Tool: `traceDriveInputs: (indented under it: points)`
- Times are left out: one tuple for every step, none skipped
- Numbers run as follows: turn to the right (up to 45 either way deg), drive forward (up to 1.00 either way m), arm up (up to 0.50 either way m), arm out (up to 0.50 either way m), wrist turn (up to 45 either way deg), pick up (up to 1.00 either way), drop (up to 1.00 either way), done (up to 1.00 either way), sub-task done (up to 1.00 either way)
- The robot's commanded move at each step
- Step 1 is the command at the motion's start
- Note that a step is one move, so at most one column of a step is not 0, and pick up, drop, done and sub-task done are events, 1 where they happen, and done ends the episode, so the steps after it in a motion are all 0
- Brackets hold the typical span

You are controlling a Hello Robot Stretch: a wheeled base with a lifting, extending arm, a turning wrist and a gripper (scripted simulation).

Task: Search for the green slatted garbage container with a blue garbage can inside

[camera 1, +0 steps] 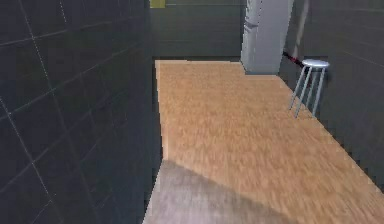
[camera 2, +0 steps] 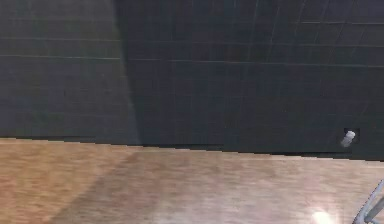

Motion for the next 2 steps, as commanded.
traceDriveInputs:
  points:
    - [0.0,1.00,0.00,0.00,0.0,0.00,0.00,0.00,0.00]
    - [0.0,0.85,0.00,0.00,0.0,0.00,0.00,0.00,0.00]
